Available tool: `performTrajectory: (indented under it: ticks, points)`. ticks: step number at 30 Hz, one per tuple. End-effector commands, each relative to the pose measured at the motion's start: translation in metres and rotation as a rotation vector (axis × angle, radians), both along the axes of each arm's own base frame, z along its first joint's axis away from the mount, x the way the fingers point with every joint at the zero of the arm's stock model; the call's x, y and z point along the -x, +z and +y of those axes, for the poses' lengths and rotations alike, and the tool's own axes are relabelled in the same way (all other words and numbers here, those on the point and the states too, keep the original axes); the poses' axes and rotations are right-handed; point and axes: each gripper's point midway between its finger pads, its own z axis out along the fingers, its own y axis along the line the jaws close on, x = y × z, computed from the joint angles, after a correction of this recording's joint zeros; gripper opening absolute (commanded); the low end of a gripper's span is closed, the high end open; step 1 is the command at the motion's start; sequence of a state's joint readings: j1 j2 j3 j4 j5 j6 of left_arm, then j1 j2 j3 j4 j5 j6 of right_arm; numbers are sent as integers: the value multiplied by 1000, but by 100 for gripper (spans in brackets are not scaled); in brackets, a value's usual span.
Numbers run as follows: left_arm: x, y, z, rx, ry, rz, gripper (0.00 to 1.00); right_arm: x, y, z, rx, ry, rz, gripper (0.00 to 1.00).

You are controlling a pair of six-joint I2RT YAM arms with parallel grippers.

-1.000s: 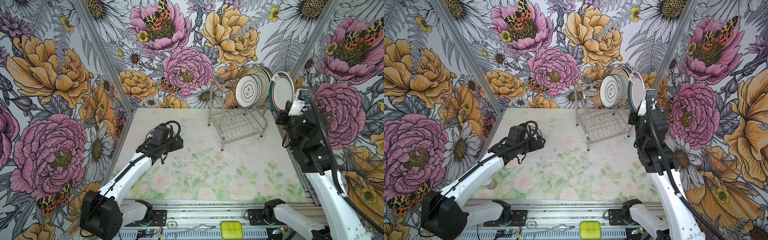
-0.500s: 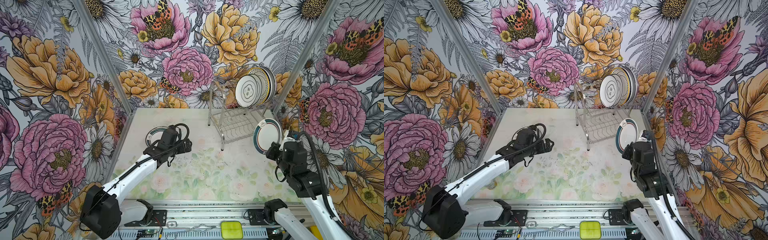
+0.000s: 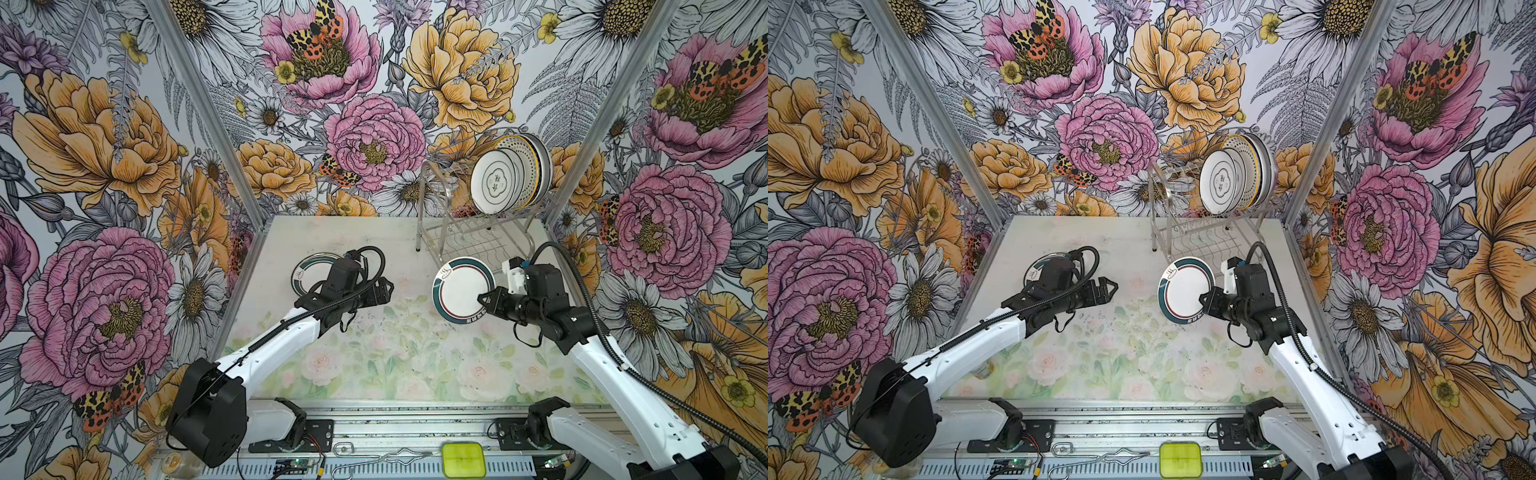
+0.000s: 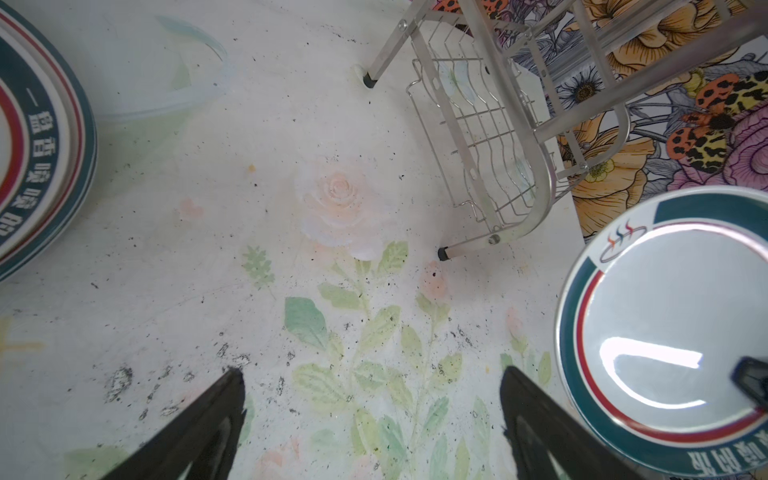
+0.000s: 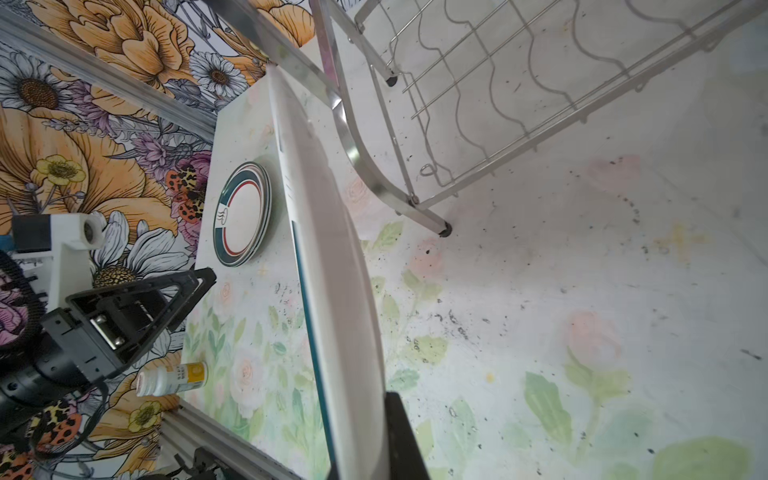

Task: Unload the plates from the dish rack
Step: 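Carry the plate toward the left gripper while the left gripper reaches for its rim, then close the left gripper on the rim, then open and withdraw the right gripper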

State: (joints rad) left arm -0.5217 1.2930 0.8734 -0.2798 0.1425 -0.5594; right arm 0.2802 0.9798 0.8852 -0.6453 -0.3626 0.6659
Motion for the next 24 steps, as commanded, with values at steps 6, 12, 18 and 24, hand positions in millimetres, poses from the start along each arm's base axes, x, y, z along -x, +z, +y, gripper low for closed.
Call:
performTrajectory:
  ticks: [6, 12, 18, 24]
  points:
    - [6, 10, -29, 127, -121, -26, 94, -27, 24, 56, -180, 142, -73, 0]
    - [4, 6, -32, 130, -131, -21, 93, -42, 21, 73, -233, 145, -81, 0]
    - [-1, 1, -37, 142, -141, -9, 89, -49, 18, 93, -299, 158, -82, 0]
    - [-3, 8, -39, 202, -154, -17, 86, -52, 12, 105, -385, 158, -76, 0]
